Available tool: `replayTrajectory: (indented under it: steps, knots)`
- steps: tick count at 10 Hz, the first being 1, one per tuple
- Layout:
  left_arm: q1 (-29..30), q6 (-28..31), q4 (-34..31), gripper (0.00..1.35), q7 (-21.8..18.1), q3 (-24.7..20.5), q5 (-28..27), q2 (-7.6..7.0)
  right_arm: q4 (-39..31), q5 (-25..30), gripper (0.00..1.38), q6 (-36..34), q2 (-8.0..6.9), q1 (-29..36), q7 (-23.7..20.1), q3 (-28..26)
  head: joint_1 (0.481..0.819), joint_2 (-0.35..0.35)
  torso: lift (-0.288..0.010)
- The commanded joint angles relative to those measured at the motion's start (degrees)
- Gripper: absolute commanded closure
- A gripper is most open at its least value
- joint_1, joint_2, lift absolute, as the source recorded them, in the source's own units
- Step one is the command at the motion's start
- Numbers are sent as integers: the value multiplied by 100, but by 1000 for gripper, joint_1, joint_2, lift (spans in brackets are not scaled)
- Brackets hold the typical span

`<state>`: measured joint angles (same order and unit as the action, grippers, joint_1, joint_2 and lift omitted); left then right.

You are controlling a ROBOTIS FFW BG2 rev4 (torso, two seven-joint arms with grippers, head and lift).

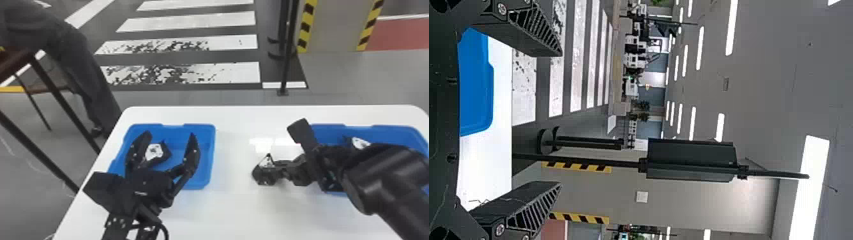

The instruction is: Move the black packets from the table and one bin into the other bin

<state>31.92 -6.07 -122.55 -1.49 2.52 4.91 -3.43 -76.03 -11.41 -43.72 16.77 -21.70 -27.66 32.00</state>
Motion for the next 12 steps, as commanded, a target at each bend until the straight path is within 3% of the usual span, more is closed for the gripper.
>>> replayTrajectory:
  steps: [1, 3, 6, 9, 11, 12]
  knots:
    - [0, -12, 0, 111, 0, -1, 0, 0, -68, 33, 1125, -15, 2, 32, 6, -1, 695, 148, -110]
    - [14, -82, 0, 111, 0, -35, 11, 0, -504, -36, 1125, 224, 10, 229, 94, -241, 695, 150, -110]
    - [56, -97, 0, 111, 0, -35, 11, -9, -2655, 410, 1125, 210, 2, 1396, 331, -2046, 695, 143, -110]
    - [71, -153, 0, 111, 0, -47, 0, 9, -4216, 1096, 1124, -451, -157, 2592, 340, -3954, 695, 11, -110]
    - [85, -251, 0, 111, 0, -47, -46, 9, -4259, 1164, 1124, -536, -201, 2943, 331, -4491, 695, -111, -110]
    - [71, -237, 0, 111, 0, -24, -46, 0, -4090, 1073, 1113, -508, -218, 2957, 331, -4503, 695, -134, -110]
